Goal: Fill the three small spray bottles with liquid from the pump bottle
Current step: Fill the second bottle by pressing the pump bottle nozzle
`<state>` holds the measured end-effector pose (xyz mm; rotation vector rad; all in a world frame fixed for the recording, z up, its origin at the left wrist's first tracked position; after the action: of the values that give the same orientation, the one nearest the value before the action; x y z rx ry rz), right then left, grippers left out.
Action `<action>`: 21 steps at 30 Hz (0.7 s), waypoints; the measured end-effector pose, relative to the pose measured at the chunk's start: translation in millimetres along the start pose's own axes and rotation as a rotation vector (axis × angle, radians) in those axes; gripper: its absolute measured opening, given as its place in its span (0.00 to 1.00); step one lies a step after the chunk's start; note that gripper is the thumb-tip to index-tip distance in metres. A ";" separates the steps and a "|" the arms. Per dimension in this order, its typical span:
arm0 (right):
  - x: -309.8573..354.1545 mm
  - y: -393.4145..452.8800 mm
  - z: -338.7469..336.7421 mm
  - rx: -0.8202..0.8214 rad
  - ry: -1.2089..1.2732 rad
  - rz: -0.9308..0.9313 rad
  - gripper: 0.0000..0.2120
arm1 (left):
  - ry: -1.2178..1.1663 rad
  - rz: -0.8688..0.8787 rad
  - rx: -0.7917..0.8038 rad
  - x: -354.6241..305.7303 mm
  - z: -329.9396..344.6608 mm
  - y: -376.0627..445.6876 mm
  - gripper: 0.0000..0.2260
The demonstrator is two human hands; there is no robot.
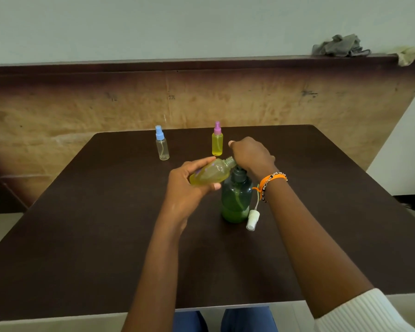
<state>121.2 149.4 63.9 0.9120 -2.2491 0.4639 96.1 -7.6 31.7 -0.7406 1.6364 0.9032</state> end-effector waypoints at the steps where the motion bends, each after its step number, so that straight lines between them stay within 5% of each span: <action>1: 1.3 -1.2 -2.6 -0.018 -0.018 -0.012 0.19 | 0.000 0.000 0.001 -0.5 0.5 -0.7 0.26; 5: 9.4 -4.1 -9.4 -0.066 -0.075 -0.081 0.24 | -0.019 0.012 -0.006 -4.0 1.3 -2.2 0.25; 12: -4.0 3.1 -5.5 -0.150 0.067 -0.079 0.19 | -0.003 0.022 -0.015 -1.9 3.0 -2.4 0.26; 21: 10.3 3.5 -9.3 -0.072 -0.111 -0.135 0.21 | -0.001 0.029 -0.003 -3.6 1.7 0.2 0.25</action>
<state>117.2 151.9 77.5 1.0672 -2.2697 0.2755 97.7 -5.9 35.0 -0.7199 1.6486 0.9269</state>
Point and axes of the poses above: each hand's wrist, its own y-axis towards the middle knuckle, its own z-axis out of the palm, x = y × z, the point moved 5 cm from there along y, towards the middle knuckle, and after that the axes turned 5 degrees about y, right-handed, at the moved point
